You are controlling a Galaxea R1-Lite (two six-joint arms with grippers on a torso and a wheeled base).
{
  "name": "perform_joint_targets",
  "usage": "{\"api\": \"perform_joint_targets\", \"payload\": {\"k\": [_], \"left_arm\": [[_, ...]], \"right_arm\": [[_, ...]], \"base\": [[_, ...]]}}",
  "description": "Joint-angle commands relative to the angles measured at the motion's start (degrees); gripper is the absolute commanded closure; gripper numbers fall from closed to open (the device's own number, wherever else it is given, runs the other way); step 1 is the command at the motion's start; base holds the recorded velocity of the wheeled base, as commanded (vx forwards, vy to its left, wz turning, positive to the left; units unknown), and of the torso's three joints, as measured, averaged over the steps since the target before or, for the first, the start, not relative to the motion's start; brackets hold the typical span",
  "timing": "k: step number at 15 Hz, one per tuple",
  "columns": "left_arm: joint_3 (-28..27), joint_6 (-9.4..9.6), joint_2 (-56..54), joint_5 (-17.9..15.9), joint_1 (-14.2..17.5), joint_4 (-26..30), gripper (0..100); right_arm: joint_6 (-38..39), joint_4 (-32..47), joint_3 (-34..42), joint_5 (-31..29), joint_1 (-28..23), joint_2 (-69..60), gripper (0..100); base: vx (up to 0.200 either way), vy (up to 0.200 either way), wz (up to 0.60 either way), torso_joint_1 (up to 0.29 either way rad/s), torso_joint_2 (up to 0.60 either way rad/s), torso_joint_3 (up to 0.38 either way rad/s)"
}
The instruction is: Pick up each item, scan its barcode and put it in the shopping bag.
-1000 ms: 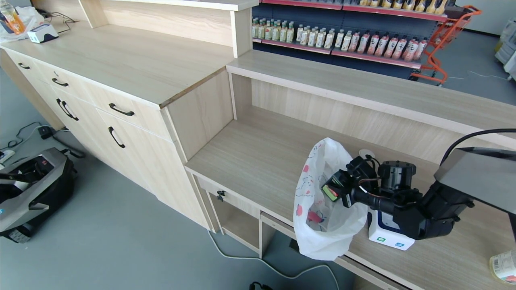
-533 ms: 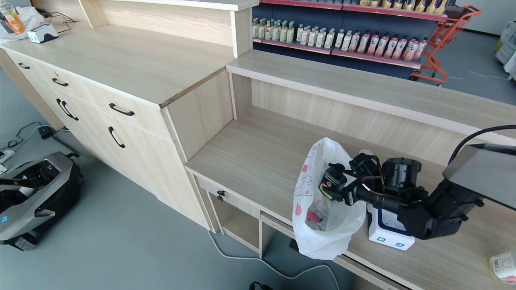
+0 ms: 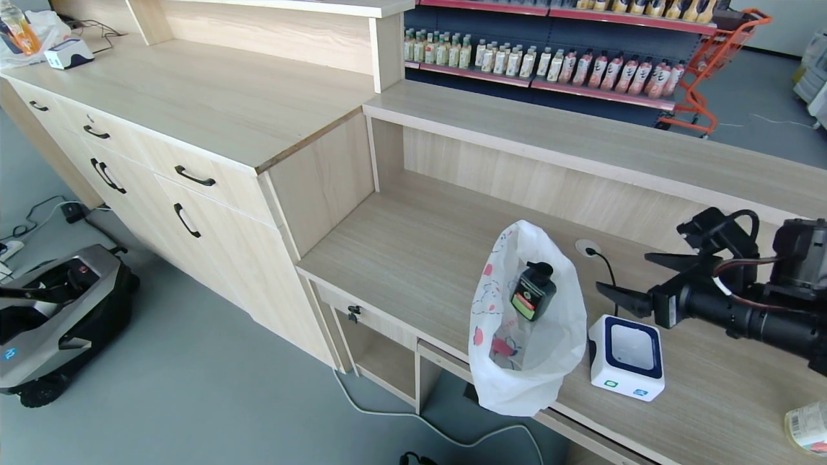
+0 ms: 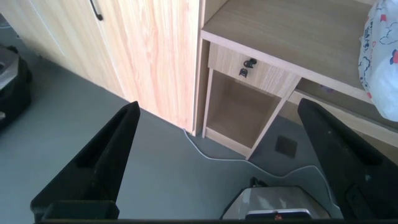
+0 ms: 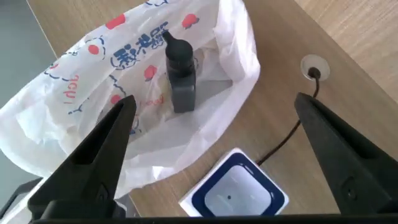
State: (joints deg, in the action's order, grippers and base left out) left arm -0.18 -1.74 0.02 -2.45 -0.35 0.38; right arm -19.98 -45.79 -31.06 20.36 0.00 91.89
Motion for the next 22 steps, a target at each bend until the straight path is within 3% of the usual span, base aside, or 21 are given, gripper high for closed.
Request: {"api": "perform_joint_targets", "payload": {"k": [1,3,5,6,7,10,16,22], "left_arm": [[0.01,-0.01,-0.02,0.08,0.0,0.06,0],[0.01,-0.01,-0.02,-0.01,0.0,-0.03,0],[0.01,-0.01,-0.02,-0.01,0.0,-0.03,0],[0.01,-0.01,-0.02,0.08,0.0,-0.03,0],[0.01,-0.01,-0.02,-0.01,0.0,0.06,0],[0.01,-0.01,-0.02,-0.01,0.0,0.06,0],[0.01,-0.01,-0.02,-0.01,0.0,-0.03,0],[0.01,-0.01,-0.02,-0.01,0.0,0.06,0]], "right_arm": [[-4.72,16.87,2.5,-1.46,-11.6,-22.28,0],[-12.28,30.85,1.53,-6.03,-22.24,-27.21,0],[-14.91,39.02,1.88,-17.28,-30.41,-29.23,0],[-14.47,41.04,2.06,-25.37,-32.08,-28.79,0],[-13.51,41.39,2.23,-27.83,-32.34,-28.52,0],[-0.15,44.12,2.41,-32.31,-34.28,-23.69,0],[12.77,33.31,3.73,-30.38,-32.43,-10.33,0],[13.3,17.66,4.25,-25.19,-27.25,0.48,0]], "base": [[0.0,0.0,0.0,0.0,0.0,0.0],[0.0,0.0,-0.6,0.005,0.0,0.002],[0.0,0.0,-0.6,-0.002,0.0,0.002],[0.0,0.0,-0.6,0.007,0.01,0.002],[0.0,0.0,-0.6,0.002,0.01,0.002],[0.0,0.0,0.0,0.0,0.0,0.0],[0.0,0.0,0.0,0.0,0.0,0.0],[0.0,0.0,0.0,0.0,0.0,0.0]]}}
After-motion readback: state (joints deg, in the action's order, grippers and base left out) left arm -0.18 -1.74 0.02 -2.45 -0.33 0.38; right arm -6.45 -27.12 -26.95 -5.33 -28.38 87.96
